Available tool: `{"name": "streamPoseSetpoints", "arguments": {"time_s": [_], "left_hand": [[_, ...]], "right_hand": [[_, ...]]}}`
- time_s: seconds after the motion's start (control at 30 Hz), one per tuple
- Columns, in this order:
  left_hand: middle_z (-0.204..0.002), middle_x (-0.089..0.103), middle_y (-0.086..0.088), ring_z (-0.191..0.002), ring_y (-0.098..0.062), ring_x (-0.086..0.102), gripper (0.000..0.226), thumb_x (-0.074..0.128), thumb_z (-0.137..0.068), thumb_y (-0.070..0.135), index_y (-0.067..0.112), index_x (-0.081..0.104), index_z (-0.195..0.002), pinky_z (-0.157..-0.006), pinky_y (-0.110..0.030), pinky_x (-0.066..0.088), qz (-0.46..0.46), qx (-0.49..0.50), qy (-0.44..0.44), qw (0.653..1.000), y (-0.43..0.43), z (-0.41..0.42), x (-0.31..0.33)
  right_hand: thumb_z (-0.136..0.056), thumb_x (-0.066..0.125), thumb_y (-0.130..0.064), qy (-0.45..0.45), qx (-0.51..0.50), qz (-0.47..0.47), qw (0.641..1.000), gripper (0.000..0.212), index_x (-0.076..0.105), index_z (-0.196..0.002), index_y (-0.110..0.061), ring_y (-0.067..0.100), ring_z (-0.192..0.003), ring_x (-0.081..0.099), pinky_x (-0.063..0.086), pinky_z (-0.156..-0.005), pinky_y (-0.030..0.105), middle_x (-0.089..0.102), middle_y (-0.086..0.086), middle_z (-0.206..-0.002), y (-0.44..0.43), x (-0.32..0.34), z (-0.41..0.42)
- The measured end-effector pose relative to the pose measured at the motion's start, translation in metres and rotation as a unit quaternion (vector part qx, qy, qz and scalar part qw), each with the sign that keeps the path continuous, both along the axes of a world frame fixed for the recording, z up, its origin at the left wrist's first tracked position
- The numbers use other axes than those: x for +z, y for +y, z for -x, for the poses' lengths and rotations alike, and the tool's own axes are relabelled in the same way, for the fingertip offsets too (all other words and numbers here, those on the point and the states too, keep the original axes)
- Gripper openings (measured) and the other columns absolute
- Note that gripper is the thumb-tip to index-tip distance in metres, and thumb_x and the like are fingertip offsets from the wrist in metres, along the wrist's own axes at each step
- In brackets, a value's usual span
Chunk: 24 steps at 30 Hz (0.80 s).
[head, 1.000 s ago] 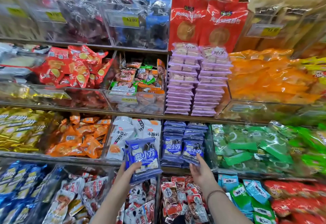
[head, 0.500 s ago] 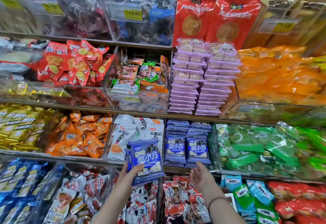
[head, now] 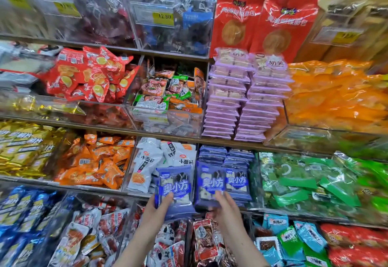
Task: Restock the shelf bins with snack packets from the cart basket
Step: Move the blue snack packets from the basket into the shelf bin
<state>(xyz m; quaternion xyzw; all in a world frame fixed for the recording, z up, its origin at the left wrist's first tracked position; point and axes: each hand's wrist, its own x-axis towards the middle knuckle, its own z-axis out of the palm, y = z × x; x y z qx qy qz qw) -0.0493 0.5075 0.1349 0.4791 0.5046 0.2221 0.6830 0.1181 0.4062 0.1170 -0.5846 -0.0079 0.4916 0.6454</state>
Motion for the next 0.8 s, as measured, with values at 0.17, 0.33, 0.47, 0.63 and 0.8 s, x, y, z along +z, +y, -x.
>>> {"name": "streamPoseSetpoints", "arguments": {"time_s": [0.17, 0.33, 0.47, 0.63, 0.8], "left_hand": [[-0.129, 0.05, -0.002, -0.111, -0.022, 0.048, 0.067, 0.061, -0.084, 0.049, 0.022, 0.038, -0.141, -0.105, -0.046, 0.034, 0.028, 0.033, -0.019, 0.999, 0.006, 0.004, 0.002], [-0.12, 0.051, -0.002, -0.11, -0.023, 0.048, 0.063, 0.062, -0.085, 0.047, 0.022, 0.04, -0.139, -0.107, -0.049, 0.034, 0.055, 0.054, -0.018, 0.997, 0.009, 0.007, -0.001], [-0.129, 0.055, -0.006, -0.116, -0.028, 0.052, 0.063, 0.063, -0.084, 0.046, 0.022, 0.042, -0.139, -0.109, -0.051, 0.034, 0.063, 0.057, -0.011, 0.996, 0.009, 0.007, -0.003], [-0.132, 0.055, -0.007, -0.119, -0.03, 0.052, 0.068, 0.062, -0.08, 0.053, 0.02, 0.044, -0.138, -0.108, -0.053, 0.037, 0.059, 0.049, -0.002, 0.997, 0.007, 0.003, -0.005], [-0.152, 0.034, -0.003, -0.137, -0.029, 0.036, 0.081, 0.052, -0.084, 0.063, 0.024, 0.026, -0.15, -0.112, -0.054, 0.029, 0.088, 0.053, 0.003, 0.995, 0.008, -0.003, -0.006]], "right_hand": [[-0.097, 0.043, -0.013, -0.131, -0.026, 0.124, 0.983, 0.039, 0.042, -0.135, -0.007, 0.013, -0.064, 0.055, 0.047, -0.057, 0.023, 0.061, 0.012, -0.109, 0.019, -0.018, -0.038], [-0.098, 0.045, -0.016, -0.254, 0.034, 0.165, 0.953, 0.024, 0.044, -0.121, -0.013, 0.014, -0.06, 0.051, 0.042, -0.047, 0.021, 0.058, 0.003, -0.099, 0.047, -0.027, -0.049], [-0.096, 0.049, -0.022, -0.427, 0.124, 0.266, 0.855, 0.014, 0.048, -0.106, -0.012, 0.018, -0.067, 0.054, 0.05, -0.063, 0.035, 0.054, 0.012, -0.107, 0.051, -0.037, -0.046], [-0.096, 0.048, -0.035, -0.504, 0.205, 0.312, 0.779, 0.046, 0.045, -0.135, -0.01, 0.018, -0.088, 0.055, 0.047, -0.079, 0.026, 0.035, 0.007, -0.127, 0.04, -0.034, -0.054], [-0.093, 0.055, -0.034, -0.407, 0.103, 0.184, 0.889, 0.038, 0.049, -0.125, -0.014, 0.018, -0.1, 0.056, 0.045, -0.082, 0.026, 0.048, 0.008, -0.125, 0.025, -0.009, -0.036]]}}
